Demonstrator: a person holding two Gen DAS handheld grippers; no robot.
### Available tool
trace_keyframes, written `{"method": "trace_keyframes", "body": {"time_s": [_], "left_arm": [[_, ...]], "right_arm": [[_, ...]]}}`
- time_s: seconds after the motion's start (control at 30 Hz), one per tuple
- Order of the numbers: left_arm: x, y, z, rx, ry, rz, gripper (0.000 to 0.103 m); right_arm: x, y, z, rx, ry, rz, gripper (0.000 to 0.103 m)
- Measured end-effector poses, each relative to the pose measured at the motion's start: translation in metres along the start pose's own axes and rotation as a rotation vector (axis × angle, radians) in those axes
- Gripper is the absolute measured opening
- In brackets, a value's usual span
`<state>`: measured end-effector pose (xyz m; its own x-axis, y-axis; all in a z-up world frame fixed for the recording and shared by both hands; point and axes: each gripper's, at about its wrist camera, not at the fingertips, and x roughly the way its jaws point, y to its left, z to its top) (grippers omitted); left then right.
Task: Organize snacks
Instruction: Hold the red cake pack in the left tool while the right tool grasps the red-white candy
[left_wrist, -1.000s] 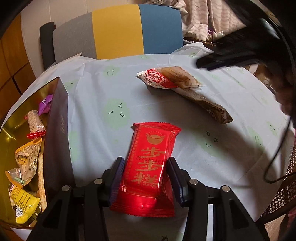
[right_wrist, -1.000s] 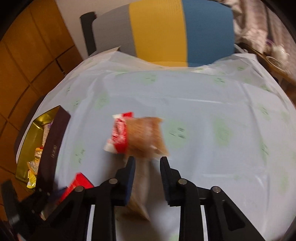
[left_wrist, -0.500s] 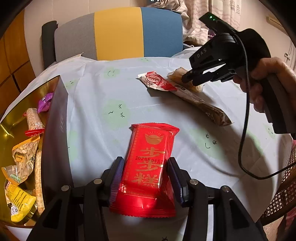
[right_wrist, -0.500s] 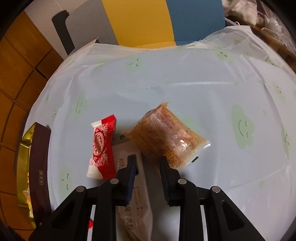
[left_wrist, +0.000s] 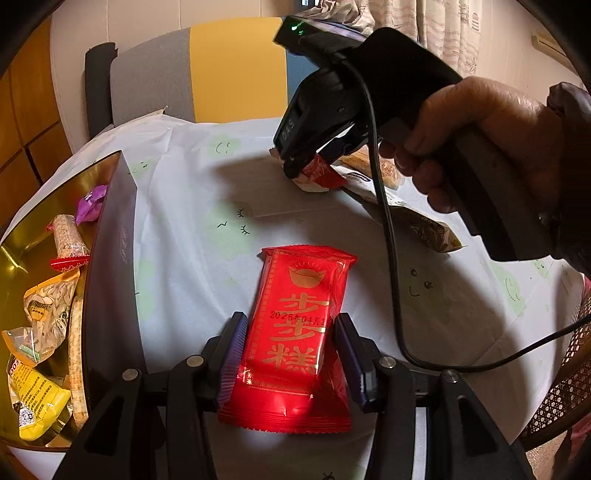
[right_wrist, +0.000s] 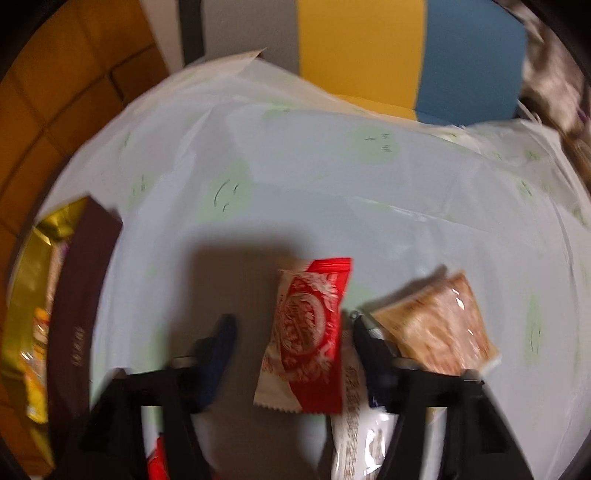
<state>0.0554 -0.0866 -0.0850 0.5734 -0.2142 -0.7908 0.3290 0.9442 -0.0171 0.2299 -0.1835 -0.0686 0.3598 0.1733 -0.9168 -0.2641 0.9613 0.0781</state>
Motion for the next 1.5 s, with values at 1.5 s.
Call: {"method": "trace_keyframes", "body": {"time_s": [1.5], "left_arm": [[-0.102, 0.029, 0.036, -0.098, -0.161, 0.04, 0.045]], "right_arm": [[-0.065, 0.008, -0.189, -0.042, -0.118, 0.097, 0.029]]}}
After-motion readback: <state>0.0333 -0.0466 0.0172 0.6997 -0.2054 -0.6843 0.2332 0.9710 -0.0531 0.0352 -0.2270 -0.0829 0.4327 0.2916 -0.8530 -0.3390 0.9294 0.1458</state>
